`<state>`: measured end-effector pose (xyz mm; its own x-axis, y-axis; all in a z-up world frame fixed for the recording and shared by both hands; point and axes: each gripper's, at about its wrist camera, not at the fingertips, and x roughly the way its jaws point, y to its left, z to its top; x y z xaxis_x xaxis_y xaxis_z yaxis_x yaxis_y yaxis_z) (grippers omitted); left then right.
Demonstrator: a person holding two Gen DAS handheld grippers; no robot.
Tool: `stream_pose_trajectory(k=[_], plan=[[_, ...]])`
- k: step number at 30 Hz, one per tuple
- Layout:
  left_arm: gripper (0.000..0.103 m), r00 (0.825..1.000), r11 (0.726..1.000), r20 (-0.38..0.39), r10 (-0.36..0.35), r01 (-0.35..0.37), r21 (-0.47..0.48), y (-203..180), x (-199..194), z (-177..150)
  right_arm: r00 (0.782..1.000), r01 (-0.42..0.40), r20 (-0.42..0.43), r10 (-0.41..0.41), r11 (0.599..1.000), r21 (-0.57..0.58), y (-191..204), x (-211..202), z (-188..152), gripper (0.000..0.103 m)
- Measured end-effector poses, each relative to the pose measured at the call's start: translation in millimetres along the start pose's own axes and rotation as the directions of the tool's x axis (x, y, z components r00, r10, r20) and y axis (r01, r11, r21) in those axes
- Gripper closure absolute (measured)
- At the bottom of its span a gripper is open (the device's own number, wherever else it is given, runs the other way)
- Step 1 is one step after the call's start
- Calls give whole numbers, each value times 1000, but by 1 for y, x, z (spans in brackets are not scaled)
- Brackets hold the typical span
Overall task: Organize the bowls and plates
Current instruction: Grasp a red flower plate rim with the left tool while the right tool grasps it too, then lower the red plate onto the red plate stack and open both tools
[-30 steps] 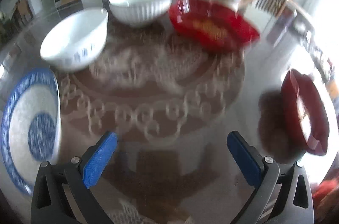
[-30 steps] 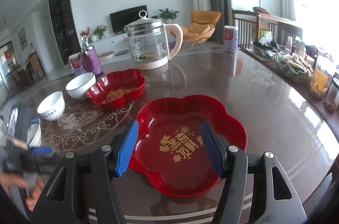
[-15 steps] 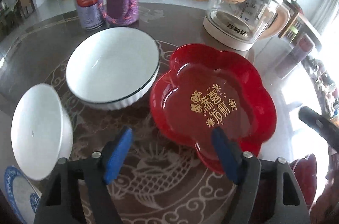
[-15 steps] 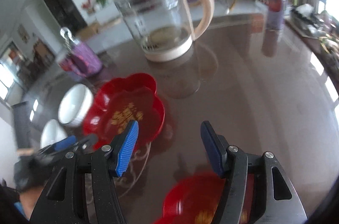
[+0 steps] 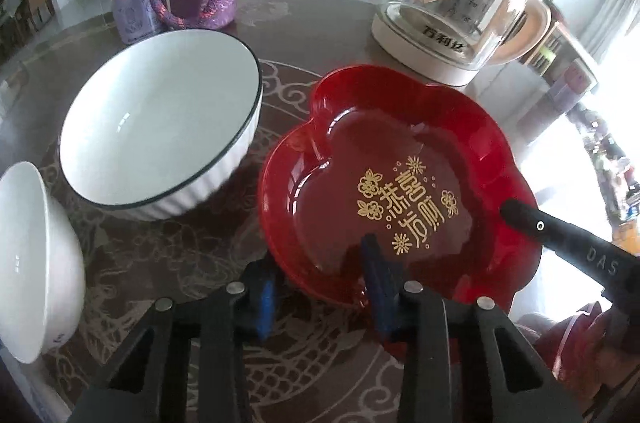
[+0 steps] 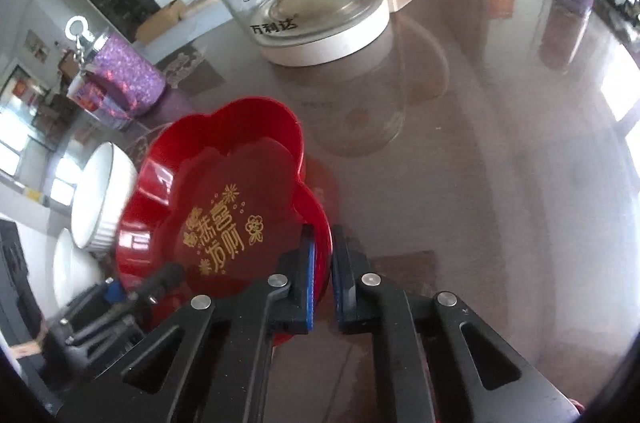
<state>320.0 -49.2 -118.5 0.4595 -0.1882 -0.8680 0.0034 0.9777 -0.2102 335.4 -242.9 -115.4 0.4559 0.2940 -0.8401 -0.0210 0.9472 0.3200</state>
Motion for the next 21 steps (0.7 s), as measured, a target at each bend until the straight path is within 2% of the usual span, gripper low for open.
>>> stream_pose_trajectory(k=[2, 6, 11, 15, 21], plan=[[67, 999, 999, 10, -35, 35, 6, -1, -10, -5, 999, -35, 29, 35, 999, 23, -6, -14, -6, 95], [66, 994, 993, 79, -73, 65, 99, -23, -57, -22, 992, -74, 108, 71, 997, 24, -10, -68, -28, 94], [66, 977, 958, 83, -198, 175, 227, -64, -110, -52, 975, -79, 214, 59, 993, 87, -35, -153, -81, 93], [66, 971, 927, 41, -237, 213, 310, -95, -117, -77, 966, -59, 258, 8, 980, 188, -60, -190, -130, 92], [66, 979, 897, -8, -205, 192, 398, -132, -107, -110, 955, -4, 284, -84, 955, 295, -84, -204, -184, 92]])
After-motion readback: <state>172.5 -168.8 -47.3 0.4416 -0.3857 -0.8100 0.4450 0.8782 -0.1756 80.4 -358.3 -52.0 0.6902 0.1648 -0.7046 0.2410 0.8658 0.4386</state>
